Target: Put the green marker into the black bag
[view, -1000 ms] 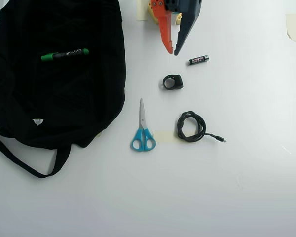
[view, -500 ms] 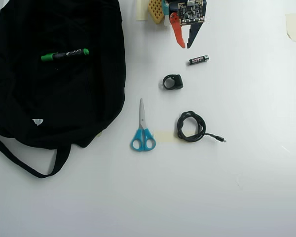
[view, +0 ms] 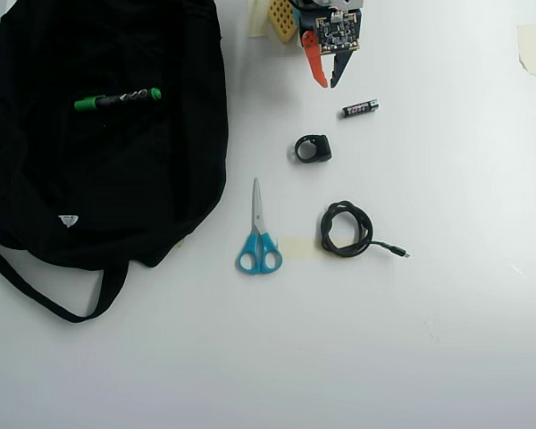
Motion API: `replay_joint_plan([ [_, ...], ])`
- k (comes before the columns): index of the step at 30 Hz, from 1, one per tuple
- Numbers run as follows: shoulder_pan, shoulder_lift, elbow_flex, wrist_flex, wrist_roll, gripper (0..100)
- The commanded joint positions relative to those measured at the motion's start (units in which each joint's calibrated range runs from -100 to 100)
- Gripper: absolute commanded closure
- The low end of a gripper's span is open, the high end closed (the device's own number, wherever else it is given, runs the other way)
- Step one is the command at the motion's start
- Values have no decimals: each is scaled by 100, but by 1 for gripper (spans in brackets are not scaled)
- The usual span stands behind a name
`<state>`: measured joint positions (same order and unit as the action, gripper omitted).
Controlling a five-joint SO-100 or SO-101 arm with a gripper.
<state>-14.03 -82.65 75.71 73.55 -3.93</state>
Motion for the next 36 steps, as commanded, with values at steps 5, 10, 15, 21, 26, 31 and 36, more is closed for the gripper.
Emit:
replay_joint_plan([
  [5, -40, -938, 803, -60, 26, 98],
  [10, 12, -1262, 1369, -85, 26, 98],
  [15, 12, -1586, 1809, -68, 26, 98],
  [21, 50, -1677, 2187, -137, 31, 98],
  [26, 237, -1677, 2232, -146, 37, 98],
  [31, 192, -1677, 2232, -146, 42, 98],
  [36, 244, -1677, 2259, -146, 42, 98],
])
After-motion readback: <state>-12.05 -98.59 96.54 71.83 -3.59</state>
